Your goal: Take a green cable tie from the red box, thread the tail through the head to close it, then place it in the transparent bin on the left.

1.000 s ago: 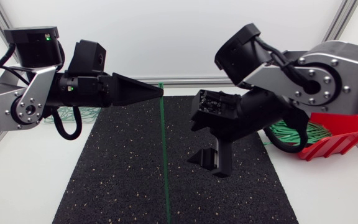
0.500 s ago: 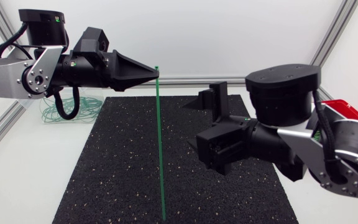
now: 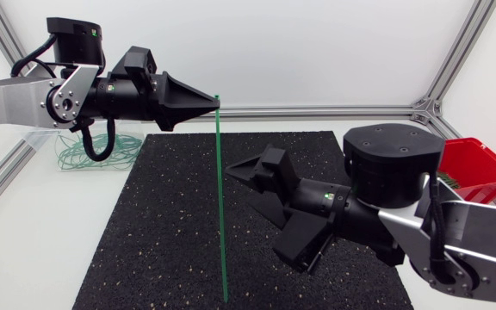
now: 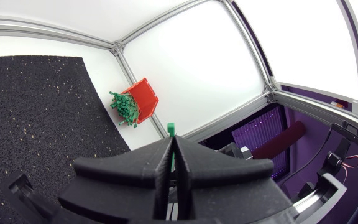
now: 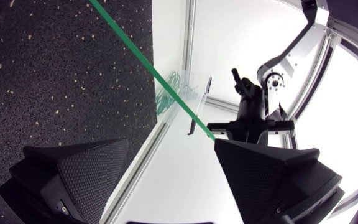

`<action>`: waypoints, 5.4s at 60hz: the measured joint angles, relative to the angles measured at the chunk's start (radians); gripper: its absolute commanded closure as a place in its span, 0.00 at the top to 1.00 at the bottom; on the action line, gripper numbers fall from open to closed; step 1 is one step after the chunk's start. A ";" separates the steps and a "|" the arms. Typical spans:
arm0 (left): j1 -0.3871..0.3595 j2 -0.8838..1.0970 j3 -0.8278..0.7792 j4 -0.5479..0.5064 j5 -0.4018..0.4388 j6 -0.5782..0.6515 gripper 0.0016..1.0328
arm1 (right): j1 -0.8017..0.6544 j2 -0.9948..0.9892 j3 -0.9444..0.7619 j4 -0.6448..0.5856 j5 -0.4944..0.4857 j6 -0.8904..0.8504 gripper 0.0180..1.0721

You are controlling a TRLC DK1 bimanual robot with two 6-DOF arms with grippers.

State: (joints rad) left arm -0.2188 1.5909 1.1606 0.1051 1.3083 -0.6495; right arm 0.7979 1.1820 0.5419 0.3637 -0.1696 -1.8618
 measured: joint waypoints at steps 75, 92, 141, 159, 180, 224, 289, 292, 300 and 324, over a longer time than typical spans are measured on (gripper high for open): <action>0.023 0.138 0.047 -0.049 0.023 0.071 0.03 | -0.010 0.217 -0.145 0.301 -0.406 -0.122 0.96; 0.028 0.146 0.047 -0.051 0.023 0.071 0.03 | 0.026 0.228 -0.168 0.353 -0.380 -0.125 0.95; 0.039 0.183 0.047 -0.056 0.094 0.074 0.03 | 0.038 0.317 -0.224 0.544 -0.404 -0.102 0.44; 0.039 0.190 0.060 -0.056 0.101 0.074 0.03 | 0.037 0.368 -0.249 0.557 -0.406 -0.102 0.34; 0.018 0.204 0.060 -0.056 0.101 0.074 0.03 | 0.033 0.390 -0.249 0.580 -0.403 -0.102 0.34; 0.014 0.210 0.064 -0.057 0.102 0.074 0.03 | 0.034 0.417 -0.235 0.583 -0.402 -0.103 0.20; 0.009 0.215 0.063 -0.056 0.101 0.074 0.03 | -0.024 0.367 -0.156 0.545 -0.448 0.214 0.06; 0.011 0.210 0.063 -0.056 0.101 0.074 0.03 | -0.031 0.351 -0.142 0.545 -0.448 0.310 0.06; 0.015 0.181 0.054 -0.056 0.101 0.074 0.03 | -0.047 0.304 -0.131 0.546 -0.448 0.555 0.06; 0.016 0.046 -0.031 -0.056 0.101 0.074 0.03 | 0.029 0.051 -0.002 -0.066 -0.406 1.205 0.06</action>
State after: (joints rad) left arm -0.2031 1.6367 1.1297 0.0486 1.4090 -0.5751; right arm 0.8265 1.2331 0.5396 0.2977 -0.5758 -0.6563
